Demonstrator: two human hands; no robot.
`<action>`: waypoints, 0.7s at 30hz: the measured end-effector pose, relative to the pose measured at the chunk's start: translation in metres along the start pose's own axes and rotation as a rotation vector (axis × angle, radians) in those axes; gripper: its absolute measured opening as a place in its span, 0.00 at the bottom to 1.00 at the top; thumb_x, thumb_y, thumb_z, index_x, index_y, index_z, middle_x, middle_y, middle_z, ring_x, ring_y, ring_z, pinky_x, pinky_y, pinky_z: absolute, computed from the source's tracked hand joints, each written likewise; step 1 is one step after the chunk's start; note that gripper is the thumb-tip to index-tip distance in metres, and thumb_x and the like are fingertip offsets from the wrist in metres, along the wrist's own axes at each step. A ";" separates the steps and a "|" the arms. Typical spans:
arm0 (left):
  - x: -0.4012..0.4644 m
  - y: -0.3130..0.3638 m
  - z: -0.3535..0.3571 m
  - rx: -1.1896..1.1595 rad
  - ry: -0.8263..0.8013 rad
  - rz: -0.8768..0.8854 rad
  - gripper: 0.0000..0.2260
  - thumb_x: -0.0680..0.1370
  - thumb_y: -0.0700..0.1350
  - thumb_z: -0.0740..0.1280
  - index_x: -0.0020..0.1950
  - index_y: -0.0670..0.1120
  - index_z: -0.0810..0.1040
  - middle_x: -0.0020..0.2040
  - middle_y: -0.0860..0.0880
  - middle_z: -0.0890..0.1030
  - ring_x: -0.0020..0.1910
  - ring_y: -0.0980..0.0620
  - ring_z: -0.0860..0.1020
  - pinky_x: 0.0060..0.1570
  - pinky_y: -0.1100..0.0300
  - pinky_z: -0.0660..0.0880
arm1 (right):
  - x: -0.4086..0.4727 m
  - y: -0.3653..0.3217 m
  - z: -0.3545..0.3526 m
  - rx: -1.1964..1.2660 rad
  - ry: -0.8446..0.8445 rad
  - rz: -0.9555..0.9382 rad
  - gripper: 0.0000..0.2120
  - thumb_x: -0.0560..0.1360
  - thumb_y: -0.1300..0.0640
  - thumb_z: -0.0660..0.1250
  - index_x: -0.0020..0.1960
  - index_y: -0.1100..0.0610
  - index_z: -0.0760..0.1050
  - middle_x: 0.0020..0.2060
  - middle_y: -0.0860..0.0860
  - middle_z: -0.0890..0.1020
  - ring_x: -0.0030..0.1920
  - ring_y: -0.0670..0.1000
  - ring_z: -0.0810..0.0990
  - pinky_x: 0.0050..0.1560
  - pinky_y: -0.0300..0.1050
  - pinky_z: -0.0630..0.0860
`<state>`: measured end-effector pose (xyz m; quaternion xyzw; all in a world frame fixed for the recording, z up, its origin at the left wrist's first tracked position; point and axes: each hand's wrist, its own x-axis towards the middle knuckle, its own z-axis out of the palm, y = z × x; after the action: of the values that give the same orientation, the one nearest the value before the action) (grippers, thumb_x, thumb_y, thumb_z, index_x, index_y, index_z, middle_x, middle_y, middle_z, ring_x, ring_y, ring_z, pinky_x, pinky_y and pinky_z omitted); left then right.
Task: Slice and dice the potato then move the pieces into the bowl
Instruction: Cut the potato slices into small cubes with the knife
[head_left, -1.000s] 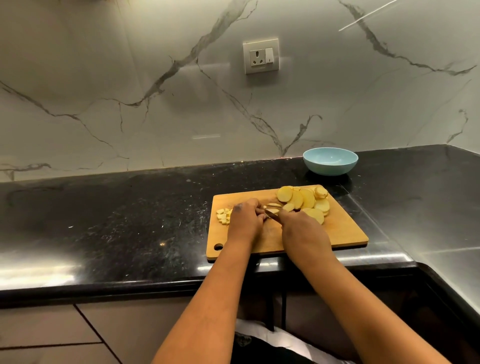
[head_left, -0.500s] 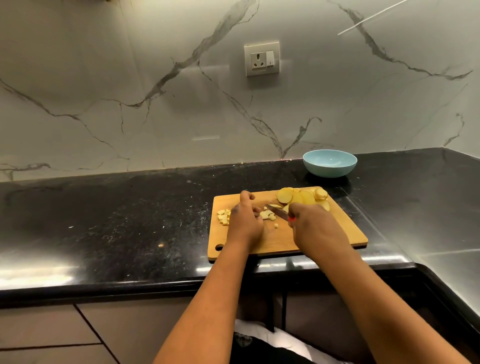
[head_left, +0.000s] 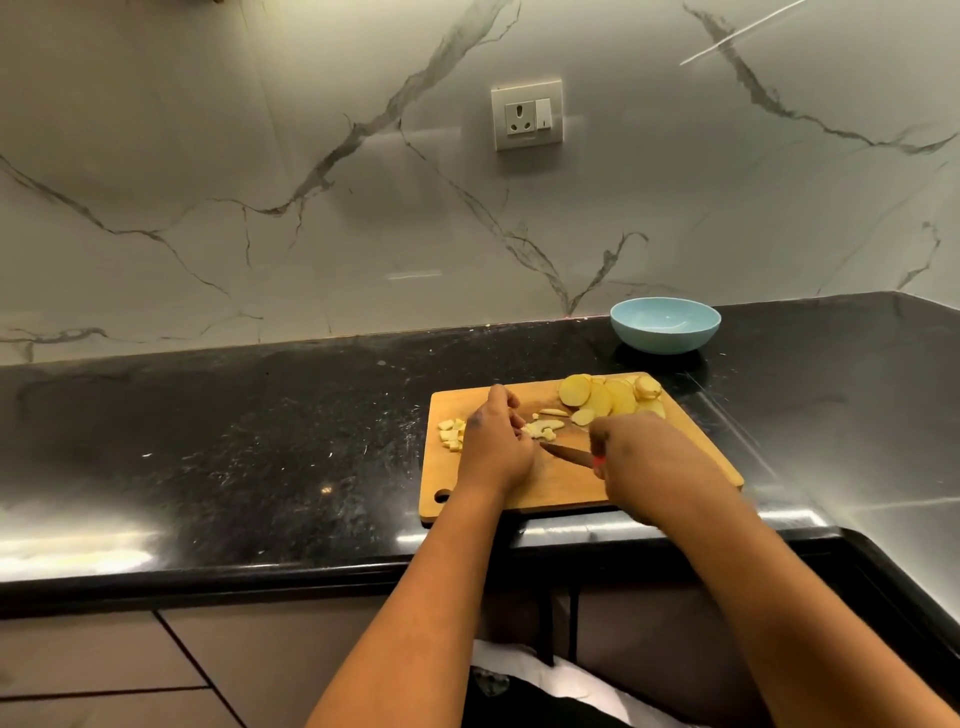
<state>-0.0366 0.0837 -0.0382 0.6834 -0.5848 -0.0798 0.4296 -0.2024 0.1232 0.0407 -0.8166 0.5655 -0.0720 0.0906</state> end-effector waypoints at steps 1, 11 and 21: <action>0.001 0.000 0.000 0.023 0.005 0.023 0.10 0.75 0.36 0.67 0.53 0.47 0.73 0.47 0.50 0.77 0.47 0.52 0.76 0.46 0.64 0.76 | 0.000 0.007 -0.004 0.044 0.005 0.013 0.12 0.76 0.60 0.69 0.58 0.52 0.76 0.48 0.51 0.78 0.47 0.51 0.78 0.51 0.46 0.80; 0.058 0.026 0.019 0.466 -0.236 0.098 0.13 0.81 0.43 0.64 0.66 0.50 0.78 0.62 0.46 0.77 0.60 0.49 0.74 0.59 0.55 0.75 | 0.030 0.036 0.019 0.374 0.303 0.092 0.07 0.78 0.58 0.67 0.56 0.55 0.75 0.41 0.52 0.75 0.40 0.49 0.75 0.37 0.40 0.72; 0.069 0.029 0.015 0.503 -0.413 0.125 0.09 0.79 0.43 0.67 0.60 0.48 0.78 0.57 0.47 0.79 0.53 0.51 0.77 0.56 0.56 0.77 | 0.030 0.041 0.026 0.430 0.414 0.070 0.05 0.78 0.58 0.66 0.54 0.55 0.74 0.43 0.53 0.77 0.40 0.50 0.77 0.43 0.47 0.80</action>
<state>-0.0463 0.0183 -0.0003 0.7003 -0.7017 -0.0434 0.1237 -0.2240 0.0822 0.0068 -0.7267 0.5714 -0.3522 0.1466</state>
